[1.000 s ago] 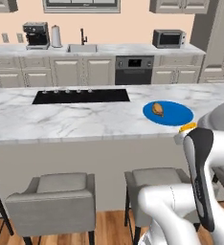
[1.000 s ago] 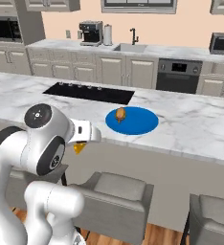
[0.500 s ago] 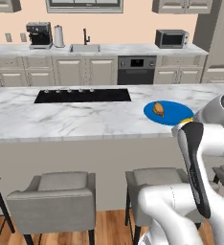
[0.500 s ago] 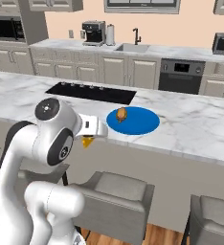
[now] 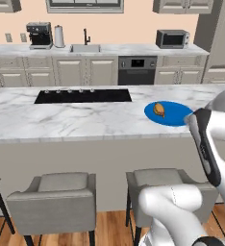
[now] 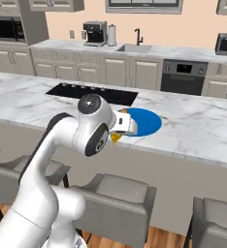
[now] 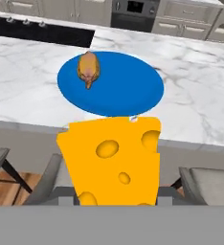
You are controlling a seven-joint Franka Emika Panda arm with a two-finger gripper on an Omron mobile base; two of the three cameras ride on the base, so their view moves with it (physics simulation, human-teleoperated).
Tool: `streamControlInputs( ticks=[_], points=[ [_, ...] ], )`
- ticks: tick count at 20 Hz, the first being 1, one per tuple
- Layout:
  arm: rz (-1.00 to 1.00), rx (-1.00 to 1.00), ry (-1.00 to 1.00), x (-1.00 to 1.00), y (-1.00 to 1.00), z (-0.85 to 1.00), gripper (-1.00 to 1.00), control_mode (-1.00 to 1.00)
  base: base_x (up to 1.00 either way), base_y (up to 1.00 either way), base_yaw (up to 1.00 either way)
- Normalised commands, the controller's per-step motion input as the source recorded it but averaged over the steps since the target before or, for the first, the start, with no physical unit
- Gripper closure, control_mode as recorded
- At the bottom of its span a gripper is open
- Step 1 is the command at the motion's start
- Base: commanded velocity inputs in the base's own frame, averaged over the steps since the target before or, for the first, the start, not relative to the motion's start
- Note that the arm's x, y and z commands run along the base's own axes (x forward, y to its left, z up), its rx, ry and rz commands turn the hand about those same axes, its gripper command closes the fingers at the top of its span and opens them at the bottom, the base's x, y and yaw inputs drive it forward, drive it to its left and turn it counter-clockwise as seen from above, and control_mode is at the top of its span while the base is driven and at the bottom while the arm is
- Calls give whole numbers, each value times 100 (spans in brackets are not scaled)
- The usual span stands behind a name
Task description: Take the cheese, chicken drumstick, and tomato from the fridge and place them on the plate on the dining counter to create an appetizer plate.
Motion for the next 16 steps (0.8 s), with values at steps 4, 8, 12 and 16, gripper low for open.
streamControlInputs(
  ticks=[4,8,12,16],
  points=[
    [0,23,1,63,-68,0,100,-100,0,0,0],
    [0,15,21,96,-14,0,100,-100,0,0,0],
    [0,1,36,96,0,-2,100,-100,0,0,0],
    [0,0,20,76,0,-20,100,-100,0,0,0]
  ],
)
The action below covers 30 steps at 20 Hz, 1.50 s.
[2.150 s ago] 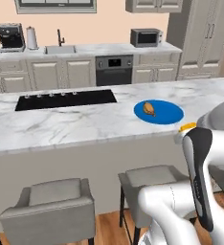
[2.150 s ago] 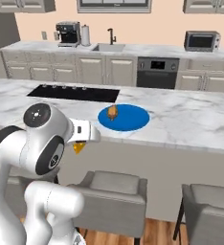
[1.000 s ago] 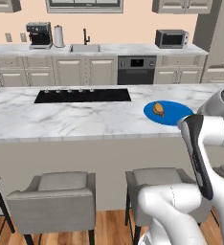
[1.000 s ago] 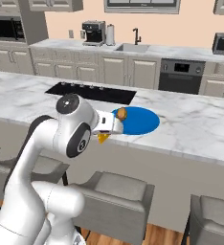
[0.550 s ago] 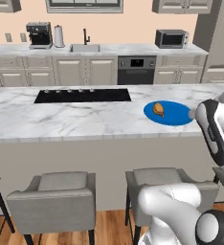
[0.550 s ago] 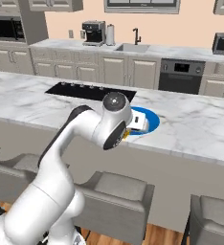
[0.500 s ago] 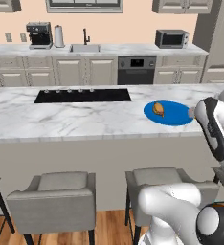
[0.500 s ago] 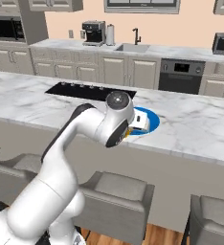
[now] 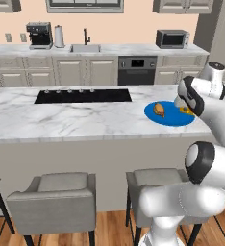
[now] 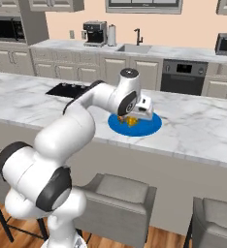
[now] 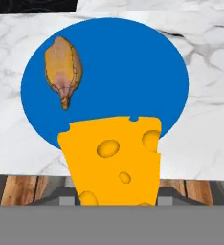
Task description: Take the cheese, chicken drumstick, and tomato from the fridge and place them on the plate on the dining counter to create an appetizer plate.
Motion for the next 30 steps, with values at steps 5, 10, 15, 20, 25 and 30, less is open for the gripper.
streamControlInputs(
  ticks=[5,10,15,20,25,30],
  points=[
    [0,0,-2,57,0,-38,100,-100,0,0,0],
    [0,0,-12,48,0,-45,100,-100,0,0,0],
    [0,0,-4,39,-3,-37,100,-100,0,0,0],
    [1,0,8,50,-5,-15,100,-100,0,0,0],
    [1,0,6,40,0,-16,100,-100,0,0,0],
    [0,0,0,34,-2,-29,-100,-100,0,0,0]
  ],
)
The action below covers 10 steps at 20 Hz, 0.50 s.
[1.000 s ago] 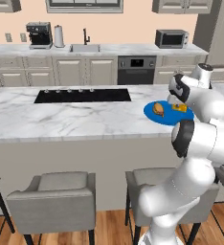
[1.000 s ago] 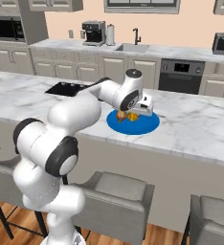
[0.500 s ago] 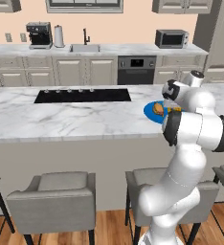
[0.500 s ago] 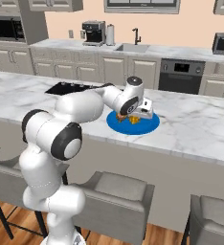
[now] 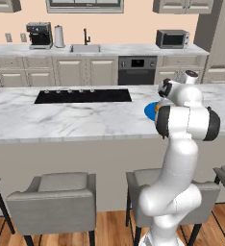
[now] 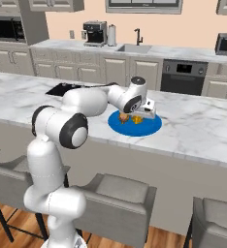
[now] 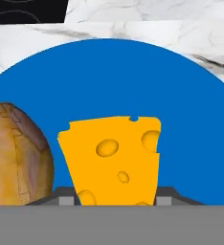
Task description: Take the cheese, chicken drumstick, and tomato from the fridge and place them on the plate on the dining counter to create an appetizer plate.
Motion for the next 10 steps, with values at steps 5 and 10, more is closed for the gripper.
streamControlInputs(
  ticks=[5,10],
  points=[
    [0,0,-1,15,-2,-14,-100,-100,0,0,0],
    [0,-2,-12,-37,-2,52,-100,-100,0,0,0]
  ],
)
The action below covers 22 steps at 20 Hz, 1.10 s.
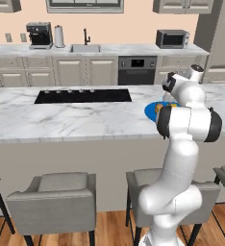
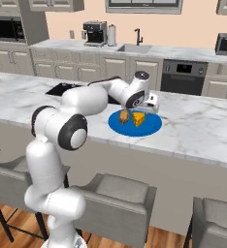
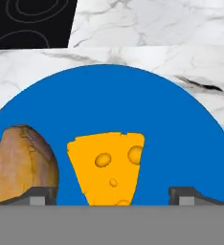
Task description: Take the cheese, chicken drumstick, and tomato from the fridge and place them on the plate on the dining counter to create an appetizer plate.
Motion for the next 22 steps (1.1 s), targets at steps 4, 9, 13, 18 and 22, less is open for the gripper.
streamControlInputs(
  ticks=[4,9,13,18,22],
  points=[
    [0,-12,-14,-96,27,73,-100,-100,0,0,0],
    [-8,-11,0,-100,71,8,-100,-100,0,0,0],
    [-11,-3,-3,-100,59,15,-100,-100,0,0,0],
    [6,-2,-6,-100,13,52,-100,-100,0,0,0],
    [16,0,-8,-75,0,31,-100,-100,0,0,0]
  ],
)
